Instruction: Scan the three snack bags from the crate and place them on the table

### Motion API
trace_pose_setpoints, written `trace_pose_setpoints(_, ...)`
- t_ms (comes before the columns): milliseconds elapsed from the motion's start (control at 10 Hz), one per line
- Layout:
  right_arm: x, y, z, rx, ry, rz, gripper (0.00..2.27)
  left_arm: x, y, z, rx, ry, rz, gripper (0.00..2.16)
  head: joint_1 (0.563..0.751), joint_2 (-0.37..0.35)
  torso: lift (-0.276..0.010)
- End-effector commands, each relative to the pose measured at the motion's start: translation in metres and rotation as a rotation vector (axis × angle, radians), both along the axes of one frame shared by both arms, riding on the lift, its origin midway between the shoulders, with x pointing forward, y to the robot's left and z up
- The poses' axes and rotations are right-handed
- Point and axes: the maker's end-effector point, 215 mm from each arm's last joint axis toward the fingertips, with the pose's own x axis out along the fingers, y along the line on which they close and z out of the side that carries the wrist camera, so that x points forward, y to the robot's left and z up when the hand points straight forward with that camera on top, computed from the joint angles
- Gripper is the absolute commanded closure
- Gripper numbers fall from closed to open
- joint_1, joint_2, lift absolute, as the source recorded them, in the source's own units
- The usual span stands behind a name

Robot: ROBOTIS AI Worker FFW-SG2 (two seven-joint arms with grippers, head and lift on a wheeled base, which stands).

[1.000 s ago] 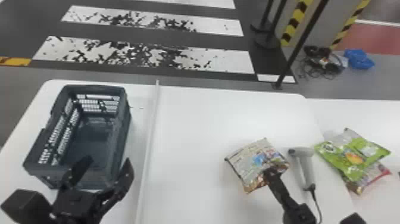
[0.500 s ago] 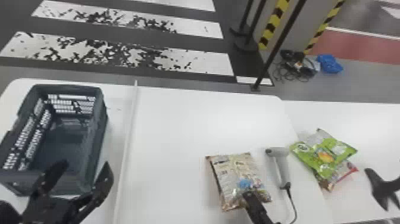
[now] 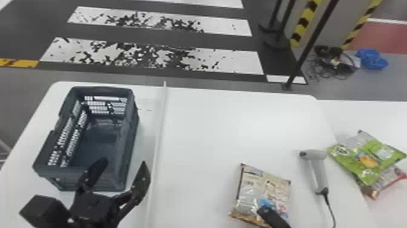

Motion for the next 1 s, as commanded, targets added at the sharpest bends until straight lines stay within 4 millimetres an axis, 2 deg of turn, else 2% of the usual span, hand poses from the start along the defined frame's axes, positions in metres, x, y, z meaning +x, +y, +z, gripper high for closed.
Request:
trace_pose_setpoints(0,0.018,-0.031,0.006,-0.056,-0.034,-0.046,0.05,-0.002,-0.001,0.002,0.002,-0.003,-0.004,0.07,0.695,-0.091,-0.037)
trace_pose_setpoints(200,0.034,-0.064,0.003,-0.110,-0.046,-0.079,0.05,-0.004,-0.009,0.002,0.004,-0.004,-0.018,0.06,0.695,-0.150,-0.037)
trace_pose_setpoints(400,0.018,-0.081,-0.030,-0.245,0.073,-0.048,0.05,-0.005,-0.015,0.003,0.007,-0.006,-0.028,0.06,0.695,-0.231,-0.037)
trace_pose_setpoints(500,0.003,-0.071,-0.044,-0.235,0.140,0.003,0.05,-0.005,-0.014,0.005,0.007,-0.013,-0.027,0.06,0.695,-0.265,-0.037)
trace_pose_setpoints(600,-0.002,-0.071,-0.049,-0.246,0.163,0.011,0.06,-0.005,-0.014,0.005,0.007,-0.016,-0.026,0.06,0.695,-0.270,-0.037)
trace_pose_setpoints(700,-0.011,-0.063,-0.051,-0.229,0.194,0.050,0.06,-0.005,-0.015,0.006,0.004,-0.019,-0.028,0.06,0.695,-0.269,-0.037)
trace_pose_setpoints(900,-0.014,-0.067,-0.048,-0.240,0.196,0.054,0.06,-0.006,-0.017,0.007,0.001,-0.023,-0.029,0.06,0.695,-0.262,-0.037)
